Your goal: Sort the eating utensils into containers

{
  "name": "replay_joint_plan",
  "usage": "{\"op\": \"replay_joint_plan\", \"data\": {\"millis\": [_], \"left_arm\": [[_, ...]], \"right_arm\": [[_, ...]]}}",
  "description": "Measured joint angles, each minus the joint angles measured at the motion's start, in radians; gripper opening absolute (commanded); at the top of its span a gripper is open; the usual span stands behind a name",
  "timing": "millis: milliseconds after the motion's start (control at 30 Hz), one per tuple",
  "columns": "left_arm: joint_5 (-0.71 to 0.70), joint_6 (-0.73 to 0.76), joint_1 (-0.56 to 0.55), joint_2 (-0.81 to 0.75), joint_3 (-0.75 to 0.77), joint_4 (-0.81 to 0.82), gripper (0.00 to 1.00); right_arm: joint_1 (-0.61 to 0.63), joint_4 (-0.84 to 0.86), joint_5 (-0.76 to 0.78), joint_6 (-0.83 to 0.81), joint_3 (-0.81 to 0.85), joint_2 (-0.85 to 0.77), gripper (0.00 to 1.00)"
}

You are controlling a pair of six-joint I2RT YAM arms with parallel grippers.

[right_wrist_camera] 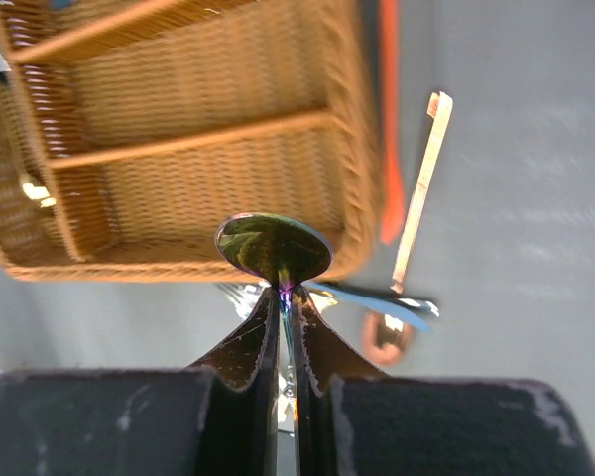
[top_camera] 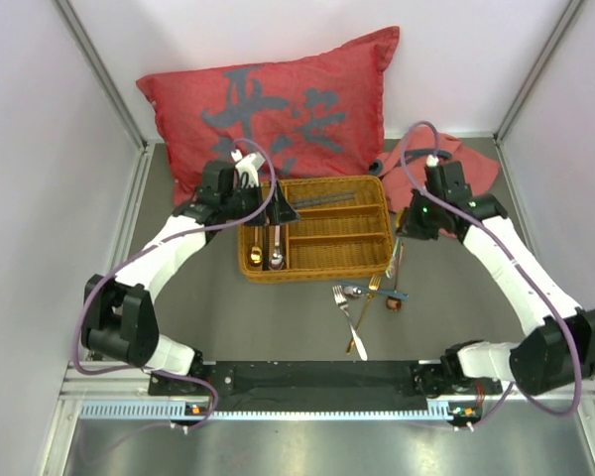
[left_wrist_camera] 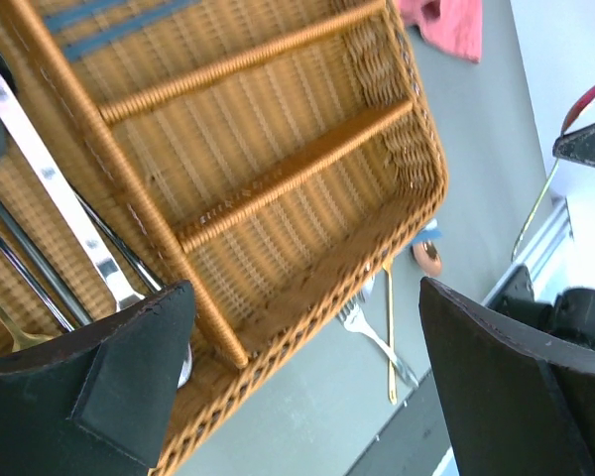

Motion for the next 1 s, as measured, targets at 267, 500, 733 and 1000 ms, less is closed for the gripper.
{"op": "replay_joint_plan", "data": {"millis": [267, 500, 733, 1000], "left_arm": [[-0.083, 0.011, 0.031, 0.015, 0.085, -0.039, 0.98], [-0.15, 0.019, 0.146, 0.014, 0.116, -0.097, 0.98], [-0.193, 0.035, 0.208, -0.013, 0.116, -0.163, 0.98], [-0.202, 0.056, 0.219, -0.052, 0.115, -0.193, 0.98]], "right_arm": [[0.136, 0.04, -0.027, 0.001, 0.187, 0.25, 0.0], [0.29, 0.102, -0.078, 0.013, 0.415, 0.529, 0.0], [0.373, 0.148, -0.169, 0.049, 0.686, 0.793, 0.0], [0.393, 0.191, -0.257, 0.115, 0.837, 0.971, 0.0]]}}
